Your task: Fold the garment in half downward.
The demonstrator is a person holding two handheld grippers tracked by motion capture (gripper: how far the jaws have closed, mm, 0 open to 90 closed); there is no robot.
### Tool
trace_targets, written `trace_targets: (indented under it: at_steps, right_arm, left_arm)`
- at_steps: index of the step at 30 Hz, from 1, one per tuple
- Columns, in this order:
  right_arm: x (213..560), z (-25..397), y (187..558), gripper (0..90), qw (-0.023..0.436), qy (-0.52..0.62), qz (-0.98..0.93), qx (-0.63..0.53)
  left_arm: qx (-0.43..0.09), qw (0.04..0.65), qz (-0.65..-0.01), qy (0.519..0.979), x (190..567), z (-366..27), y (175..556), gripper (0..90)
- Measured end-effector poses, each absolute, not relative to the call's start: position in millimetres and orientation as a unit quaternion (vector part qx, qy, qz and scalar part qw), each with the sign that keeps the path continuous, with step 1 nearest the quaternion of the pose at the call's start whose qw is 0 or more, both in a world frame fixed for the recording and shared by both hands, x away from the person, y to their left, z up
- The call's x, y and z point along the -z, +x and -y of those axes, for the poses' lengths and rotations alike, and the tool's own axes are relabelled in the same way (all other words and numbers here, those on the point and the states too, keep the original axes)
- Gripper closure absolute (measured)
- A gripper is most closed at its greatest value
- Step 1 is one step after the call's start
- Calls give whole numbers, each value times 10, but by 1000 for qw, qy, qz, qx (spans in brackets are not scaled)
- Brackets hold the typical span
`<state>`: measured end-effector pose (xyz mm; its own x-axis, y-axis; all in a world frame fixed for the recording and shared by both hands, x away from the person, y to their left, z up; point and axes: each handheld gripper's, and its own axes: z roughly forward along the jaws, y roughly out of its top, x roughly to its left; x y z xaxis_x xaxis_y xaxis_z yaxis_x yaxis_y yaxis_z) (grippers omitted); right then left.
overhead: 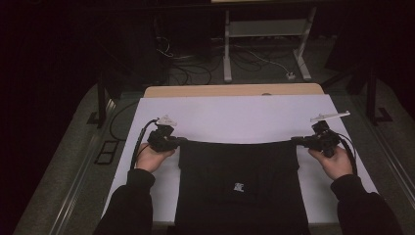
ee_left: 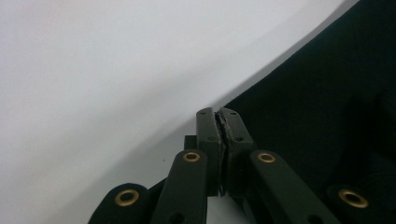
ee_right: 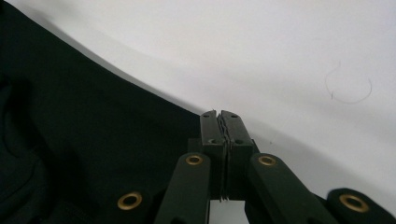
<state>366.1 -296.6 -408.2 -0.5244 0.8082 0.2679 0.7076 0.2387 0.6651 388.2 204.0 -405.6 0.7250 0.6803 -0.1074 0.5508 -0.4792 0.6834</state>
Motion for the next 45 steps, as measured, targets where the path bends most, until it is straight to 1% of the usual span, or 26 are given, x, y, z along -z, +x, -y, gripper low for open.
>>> trace_targets:
  at_steps: [13, 21, 45]
  right_arm:
    - [3985, 2969, 3794, 877, 66, 485, -778, -394]
    - [3918, 2958, 3877, 876, 67, 486, -779, -390]
    - [3791, 2945, 4100, 875, 68, 491, -776, -389]
  left_arm:
    - [-101, 360, -358, 856, 3892, -2061, 3979, 866]
    - [-97, 364, -367, 851, 3853, -2075, 4050, 866]
    - [-99, 345, -374, 855, 3782, -1987, 4344, 865]
